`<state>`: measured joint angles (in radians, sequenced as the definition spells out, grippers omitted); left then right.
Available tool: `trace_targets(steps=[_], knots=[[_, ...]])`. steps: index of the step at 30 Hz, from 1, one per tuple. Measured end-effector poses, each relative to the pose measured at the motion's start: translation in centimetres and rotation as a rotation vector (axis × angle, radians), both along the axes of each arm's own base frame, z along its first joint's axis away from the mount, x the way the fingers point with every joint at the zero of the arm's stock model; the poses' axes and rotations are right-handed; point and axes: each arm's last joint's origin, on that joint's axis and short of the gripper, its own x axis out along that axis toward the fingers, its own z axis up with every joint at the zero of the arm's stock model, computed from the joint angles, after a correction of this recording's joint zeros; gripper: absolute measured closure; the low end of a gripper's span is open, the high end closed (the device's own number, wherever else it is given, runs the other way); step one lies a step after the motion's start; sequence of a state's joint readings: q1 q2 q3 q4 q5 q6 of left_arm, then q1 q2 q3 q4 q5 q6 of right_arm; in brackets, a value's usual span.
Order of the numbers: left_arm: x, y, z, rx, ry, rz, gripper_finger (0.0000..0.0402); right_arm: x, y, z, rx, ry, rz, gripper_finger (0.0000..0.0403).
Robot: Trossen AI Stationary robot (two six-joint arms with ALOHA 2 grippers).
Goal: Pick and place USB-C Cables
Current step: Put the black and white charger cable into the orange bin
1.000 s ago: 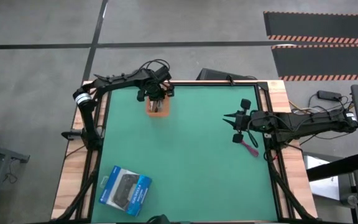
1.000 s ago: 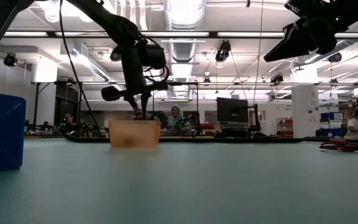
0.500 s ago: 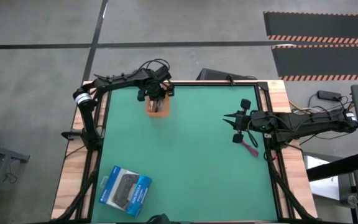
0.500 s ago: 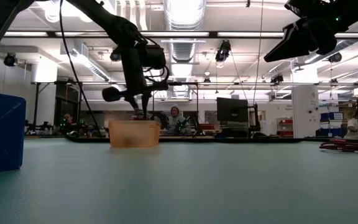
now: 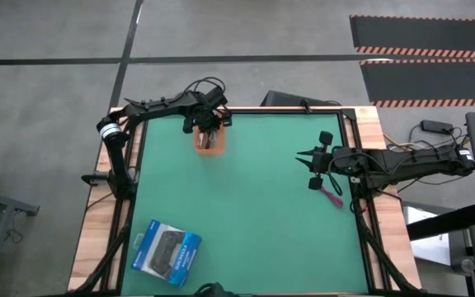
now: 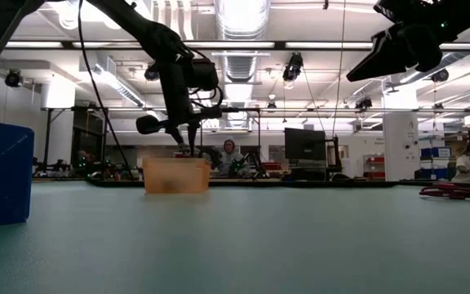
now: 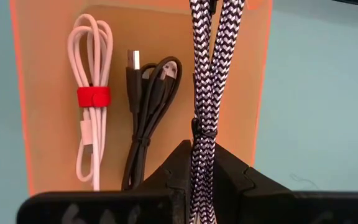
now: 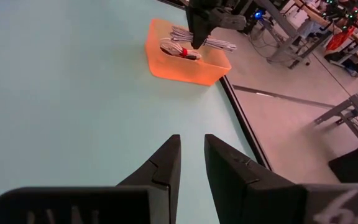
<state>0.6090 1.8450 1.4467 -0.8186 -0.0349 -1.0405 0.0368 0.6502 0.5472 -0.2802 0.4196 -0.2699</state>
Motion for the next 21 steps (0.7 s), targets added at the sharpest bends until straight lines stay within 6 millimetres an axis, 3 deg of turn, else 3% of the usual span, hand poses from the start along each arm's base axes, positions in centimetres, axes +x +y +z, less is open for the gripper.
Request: trace_targets(steps=[21], knots=[[-0.3, -0.2, -1.2, -0.009, 0.010, -0.001, 0.0382, 0.0, 0.0, 0.0, -0.002, 0.002, 0.001, 0.0339]])
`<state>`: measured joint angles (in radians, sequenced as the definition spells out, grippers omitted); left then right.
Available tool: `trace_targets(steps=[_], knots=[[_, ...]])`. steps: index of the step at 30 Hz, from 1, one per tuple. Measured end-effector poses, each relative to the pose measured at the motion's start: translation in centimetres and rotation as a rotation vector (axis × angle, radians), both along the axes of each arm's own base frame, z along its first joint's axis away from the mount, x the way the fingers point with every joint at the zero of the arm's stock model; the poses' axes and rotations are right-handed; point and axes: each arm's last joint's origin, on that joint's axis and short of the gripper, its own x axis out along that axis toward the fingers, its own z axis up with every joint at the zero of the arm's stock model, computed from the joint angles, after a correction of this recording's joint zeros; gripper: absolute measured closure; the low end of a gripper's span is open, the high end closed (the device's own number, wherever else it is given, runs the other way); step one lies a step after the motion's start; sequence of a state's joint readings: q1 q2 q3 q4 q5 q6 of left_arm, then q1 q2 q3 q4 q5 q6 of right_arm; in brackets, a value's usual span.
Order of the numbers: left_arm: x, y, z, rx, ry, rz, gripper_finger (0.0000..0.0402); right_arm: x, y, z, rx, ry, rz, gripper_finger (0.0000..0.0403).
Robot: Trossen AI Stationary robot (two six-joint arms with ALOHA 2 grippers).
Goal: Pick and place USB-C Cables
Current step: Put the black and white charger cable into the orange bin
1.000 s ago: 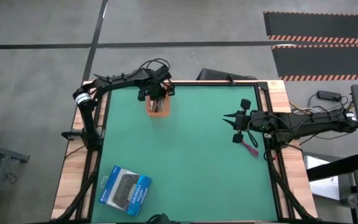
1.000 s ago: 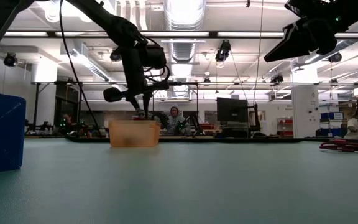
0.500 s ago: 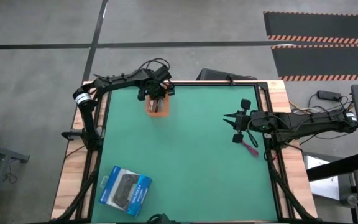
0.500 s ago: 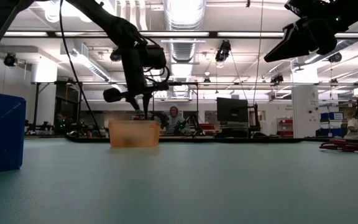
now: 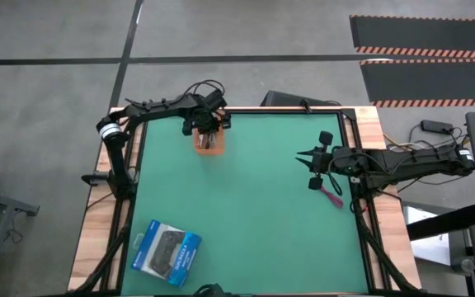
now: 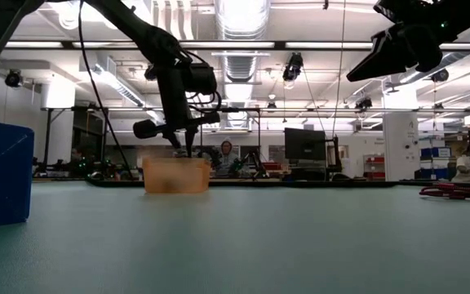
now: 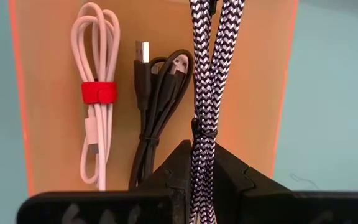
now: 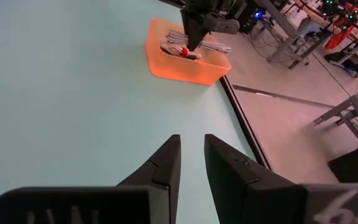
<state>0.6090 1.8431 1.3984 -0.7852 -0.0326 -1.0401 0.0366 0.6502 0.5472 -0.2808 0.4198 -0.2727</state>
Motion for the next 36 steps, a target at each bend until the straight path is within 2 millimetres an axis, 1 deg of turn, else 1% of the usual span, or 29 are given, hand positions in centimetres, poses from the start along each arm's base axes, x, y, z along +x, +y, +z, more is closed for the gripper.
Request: trace_targets(steps=[7, 26, 30, 36], knots=[[0.0, 0.0, -0.4, 0.006, -0.008, 0.001, 0.0382, 0.0, 0.0, 0.0, 0.001, 0.000, 0.000, 0.0339], [0.1, 0.1, -0.4, 0.016, -0.019, 0.002, 0.0382, 0.0, 0.0, 0.0, 0.002, -0.001, -0.001, 0.0339], [-0.1, -0.1, -0.9, 0.007, -0.007, 0.002, 0.0382, 0.0, 0.0, 0.0, 0.002, -0.001, -0.001, 0.0339], [-0.3, -0.2, -2.1, 0.006, -0.024, 0.022, 0.0382, 0.0, 0.0, 0.0, 0.002, -0.001, -0.001, 0.0339]])
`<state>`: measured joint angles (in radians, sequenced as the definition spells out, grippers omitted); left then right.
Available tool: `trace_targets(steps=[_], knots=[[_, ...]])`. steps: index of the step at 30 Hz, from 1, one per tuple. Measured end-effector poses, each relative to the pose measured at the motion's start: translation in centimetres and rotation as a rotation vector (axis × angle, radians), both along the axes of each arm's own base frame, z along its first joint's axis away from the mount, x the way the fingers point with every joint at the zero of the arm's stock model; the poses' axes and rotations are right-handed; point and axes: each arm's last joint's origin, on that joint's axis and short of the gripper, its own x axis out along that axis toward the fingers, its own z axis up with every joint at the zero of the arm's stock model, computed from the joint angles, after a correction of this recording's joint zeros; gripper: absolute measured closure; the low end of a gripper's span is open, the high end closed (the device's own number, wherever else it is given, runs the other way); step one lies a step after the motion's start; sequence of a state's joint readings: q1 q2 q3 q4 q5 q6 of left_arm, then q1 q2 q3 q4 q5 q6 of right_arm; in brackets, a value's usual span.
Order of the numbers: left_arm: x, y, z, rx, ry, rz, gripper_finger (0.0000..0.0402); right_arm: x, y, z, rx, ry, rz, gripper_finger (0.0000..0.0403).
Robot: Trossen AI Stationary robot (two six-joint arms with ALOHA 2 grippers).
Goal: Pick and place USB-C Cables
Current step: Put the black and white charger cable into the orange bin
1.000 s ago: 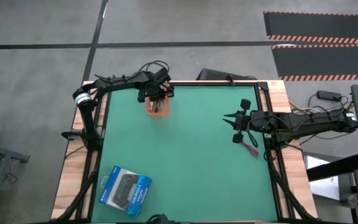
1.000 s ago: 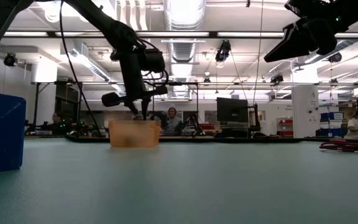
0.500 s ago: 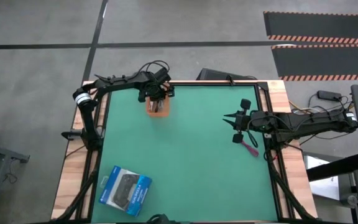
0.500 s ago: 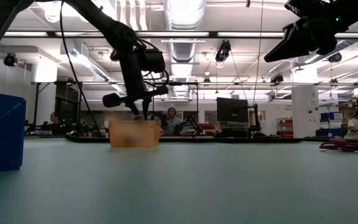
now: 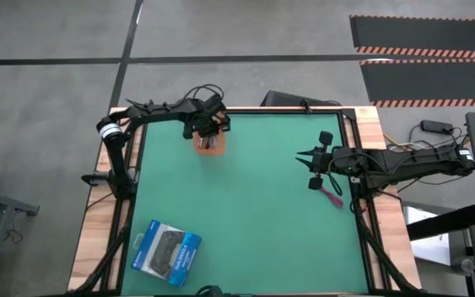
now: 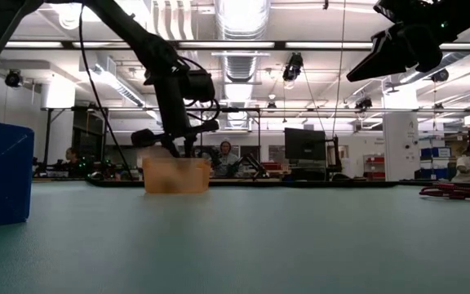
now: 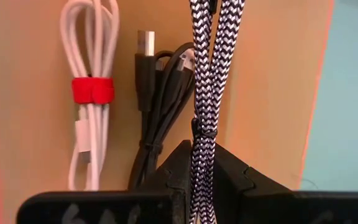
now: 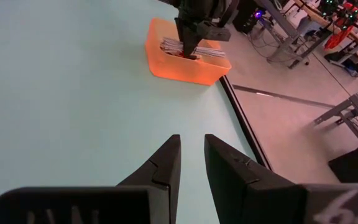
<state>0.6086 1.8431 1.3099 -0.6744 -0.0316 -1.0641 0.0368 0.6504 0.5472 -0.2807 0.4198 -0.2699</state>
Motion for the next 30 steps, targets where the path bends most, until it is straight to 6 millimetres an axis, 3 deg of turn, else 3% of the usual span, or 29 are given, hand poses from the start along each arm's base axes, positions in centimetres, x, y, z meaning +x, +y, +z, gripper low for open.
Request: trace_targets(steps=[10, 20, 30], knots=[[0.1, 0.0, -0.2, 0.002, -0.017, -0.003, 0.0382, 0.0, 0.0, 0.0, -0.001, 0.001, 0.001, 0.0339], [1.3, -0.1, -2.5, -0.069, -0.015, -0.045, 0.0382, 0.0, 0.0, 0.0, -0.001, 0.002, 0.000, 0.0339], [1.4, 0.0, -2.7, -0.063, -0.025, -0.047, 0.0382, 0.0, 0.0, 0.0, -0.002, 0.003, 0.001, 0.0339]])
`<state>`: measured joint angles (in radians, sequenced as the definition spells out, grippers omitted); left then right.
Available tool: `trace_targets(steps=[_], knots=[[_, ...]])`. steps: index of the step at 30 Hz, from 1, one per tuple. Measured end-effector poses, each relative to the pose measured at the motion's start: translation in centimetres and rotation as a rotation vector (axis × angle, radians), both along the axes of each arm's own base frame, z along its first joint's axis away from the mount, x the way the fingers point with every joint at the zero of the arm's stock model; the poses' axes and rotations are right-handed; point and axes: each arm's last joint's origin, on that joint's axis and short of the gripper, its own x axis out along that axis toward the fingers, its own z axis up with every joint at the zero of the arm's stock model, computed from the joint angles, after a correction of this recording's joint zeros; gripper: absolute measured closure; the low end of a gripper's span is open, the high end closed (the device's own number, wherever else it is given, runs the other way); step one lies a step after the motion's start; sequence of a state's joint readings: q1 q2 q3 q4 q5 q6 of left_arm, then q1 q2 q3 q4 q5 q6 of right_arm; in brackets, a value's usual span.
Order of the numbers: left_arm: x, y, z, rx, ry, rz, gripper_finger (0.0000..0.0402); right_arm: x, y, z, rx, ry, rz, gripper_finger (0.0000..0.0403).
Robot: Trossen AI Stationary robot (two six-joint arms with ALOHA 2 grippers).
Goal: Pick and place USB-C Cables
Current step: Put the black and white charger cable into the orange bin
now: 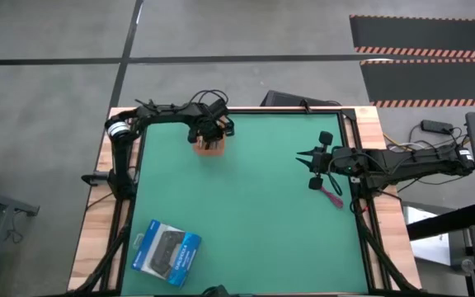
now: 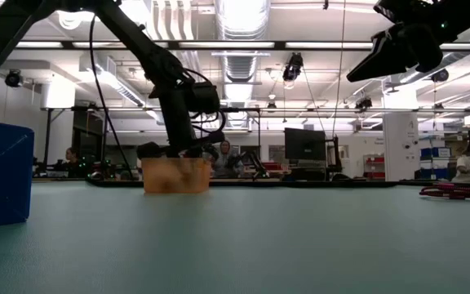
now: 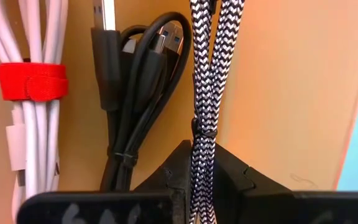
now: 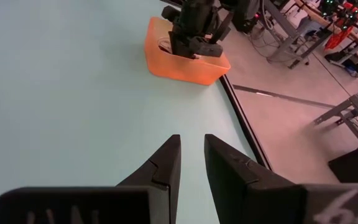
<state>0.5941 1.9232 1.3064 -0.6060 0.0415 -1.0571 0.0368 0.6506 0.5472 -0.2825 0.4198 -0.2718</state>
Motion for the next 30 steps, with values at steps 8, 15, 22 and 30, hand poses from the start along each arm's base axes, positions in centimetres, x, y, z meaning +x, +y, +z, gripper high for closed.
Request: trace_targets(steps=[8, 15, 22, 30], knots=[[0.02, 0.01, 0.01, 0.002, -0.002, 0.000, 0.0382, 0.00, -0.01, 0.00, 0.001, 0.000, -0.001, 0.0339], [0.03, 0.02, 0.00, 0.003, -0.002, 0.001, 0.0370, 0.00, 0.00, -0.01, 0.000, 0.001, 0.000, 0.0339], [0.02, 0.01, 0.01, -0.002, -0.003, 0.002, 0.0364, -0.03, -0.01, -0.06, 0.001, 0.006, -0.001, 0.0339], [-0.07, -0.08, 0.69, 0.001, -0.019, -0.002, 0.0363, -0.06, -0.01, -0.11, 0.000, 0.013, 0.000, 0.0339]])
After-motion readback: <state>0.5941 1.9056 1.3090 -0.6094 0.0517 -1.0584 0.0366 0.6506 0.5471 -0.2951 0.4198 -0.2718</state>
